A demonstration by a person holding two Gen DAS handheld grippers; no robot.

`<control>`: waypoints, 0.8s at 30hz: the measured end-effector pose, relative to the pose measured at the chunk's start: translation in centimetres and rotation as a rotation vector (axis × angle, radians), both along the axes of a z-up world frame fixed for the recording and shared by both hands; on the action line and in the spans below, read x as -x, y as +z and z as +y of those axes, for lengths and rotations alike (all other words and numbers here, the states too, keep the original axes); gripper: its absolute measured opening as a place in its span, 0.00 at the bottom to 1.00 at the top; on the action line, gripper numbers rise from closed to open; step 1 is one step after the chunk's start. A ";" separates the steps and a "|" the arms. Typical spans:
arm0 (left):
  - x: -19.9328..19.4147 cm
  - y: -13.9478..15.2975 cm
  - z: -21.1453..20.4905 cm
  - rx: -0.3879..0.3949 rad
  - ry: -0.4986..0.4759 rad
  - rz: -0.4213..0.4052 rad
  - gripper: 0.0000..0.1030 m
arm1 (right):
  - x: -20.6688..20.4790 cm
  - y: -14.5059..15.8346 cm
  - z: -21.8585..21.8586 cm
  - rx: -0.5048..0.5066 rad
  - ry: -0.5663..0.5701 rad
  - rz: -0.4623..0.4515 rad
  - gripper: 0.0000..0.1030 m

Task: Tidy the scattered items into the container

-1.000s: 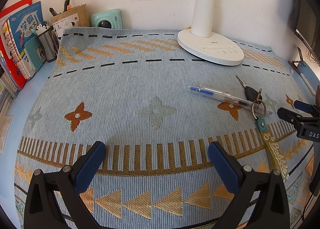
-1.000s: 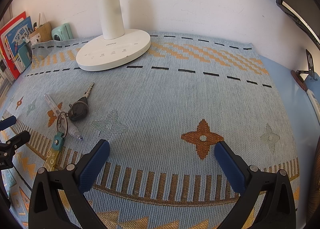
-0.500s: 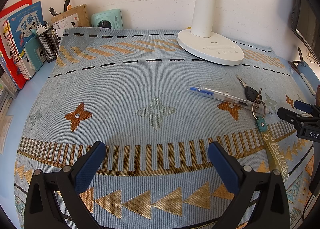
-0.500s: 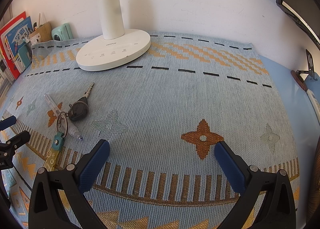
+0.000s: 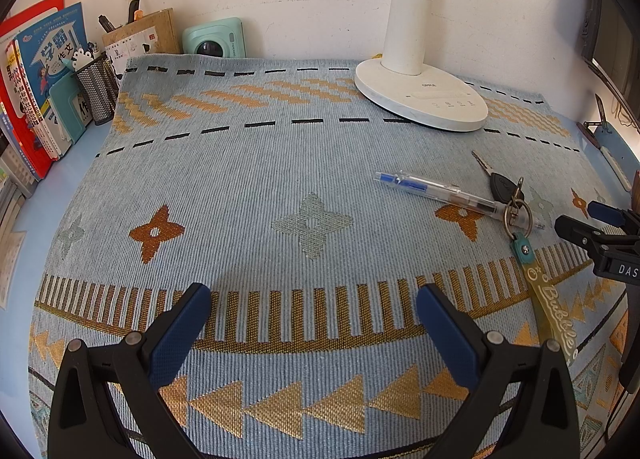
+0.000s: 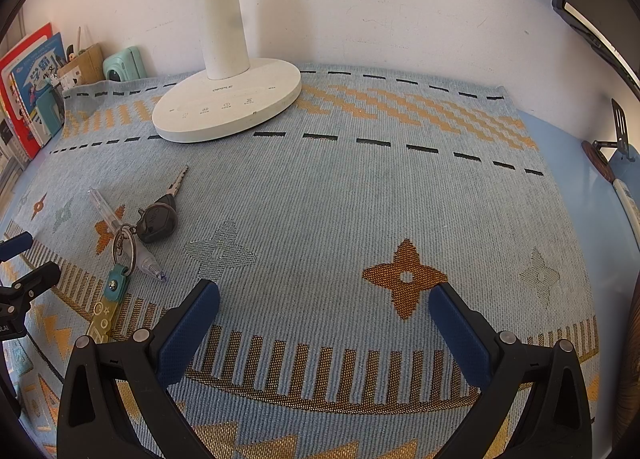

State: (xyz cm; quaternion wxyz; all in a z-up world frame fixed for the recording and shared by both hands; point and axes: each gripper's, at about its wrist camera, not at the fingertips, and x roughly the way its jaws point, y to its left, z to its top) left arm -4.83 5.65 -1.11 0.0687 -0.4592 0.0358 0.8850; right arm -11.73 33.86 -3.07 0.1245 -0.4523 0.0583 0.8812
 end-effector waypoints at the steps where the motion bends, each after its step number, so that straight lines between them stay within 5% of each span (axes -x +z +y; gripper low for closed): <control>1: 0.0 -0.1 0.0 0.000 0.000 0.000 1.00 | 0.0 -0.1 0.0 0.000 0.000 0.000 1.00; 15: 0.7 -0.2 0.1 -0.002 0.015 -0.001 1.00 | 0.0 0.5 -0.2 0.015 -0.023 -0.011 1.00; 24: 1.4 0.7 -0.5 -0.018 -0.023 -0.123 0.99 | -1.1 2.1 -1.9 0.168 -0.152 -0.346 0.96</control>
